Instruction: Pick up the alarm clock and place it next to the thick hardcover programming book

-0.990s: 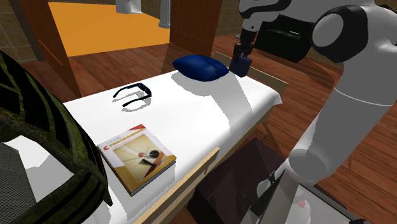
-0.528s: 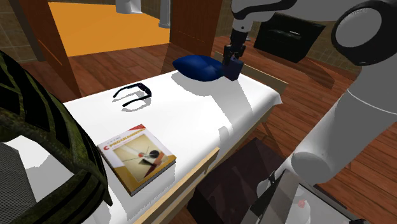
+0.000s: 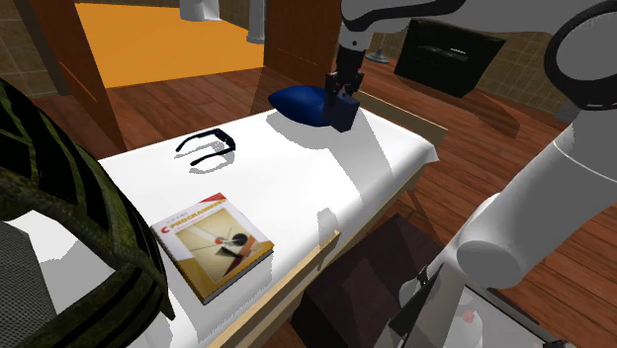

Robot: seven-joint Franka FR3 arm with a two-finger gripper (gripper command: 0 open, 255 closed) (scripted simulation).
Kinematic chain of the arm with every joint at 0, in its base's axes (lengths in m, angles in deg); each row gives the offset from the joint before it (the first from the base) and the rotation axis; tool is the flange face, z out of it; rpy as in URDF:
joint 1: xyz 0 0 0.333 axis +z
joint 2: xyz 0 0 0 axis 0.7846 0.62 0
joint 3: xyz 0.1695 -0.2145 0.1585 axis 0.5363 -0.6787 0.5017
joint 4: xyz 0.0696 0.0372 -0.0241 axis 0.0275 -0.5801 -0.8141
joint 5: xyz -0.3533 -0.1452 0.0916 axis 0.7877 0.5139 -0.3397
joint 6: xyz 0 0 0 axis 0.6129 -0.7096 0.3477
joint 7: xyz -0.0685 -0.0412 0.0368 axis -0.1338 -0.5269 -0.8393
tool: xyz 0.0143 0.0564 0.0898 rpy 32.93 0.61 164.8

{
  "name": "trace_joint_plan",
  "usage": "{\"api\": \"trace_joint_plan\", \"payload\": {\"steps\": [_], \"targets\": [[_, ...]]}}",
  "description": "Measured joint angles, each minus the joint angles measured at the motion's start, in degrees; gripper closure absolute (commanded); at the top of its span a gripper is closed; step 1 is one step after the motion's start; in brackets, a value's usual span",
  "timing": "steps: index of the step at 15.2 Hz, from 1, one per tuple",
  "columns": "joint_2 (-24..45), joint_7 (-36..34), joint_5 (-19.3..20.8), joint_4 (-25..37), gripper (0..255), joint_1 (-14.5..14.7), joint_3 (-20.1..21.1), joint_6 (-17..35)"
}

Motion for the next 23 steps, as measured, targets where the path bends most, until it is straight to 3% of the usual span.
{"api": "trace_joint_plan", "payload": {"steps": [12, 23], "targets": [[-1.46, -16.65, -0.75, -2.21, 255, 7.74, 9.12, 0.79], [5.72, -31.35, -0.82, 6.51, 255, 14.8, 16.77, -0.65]]}}
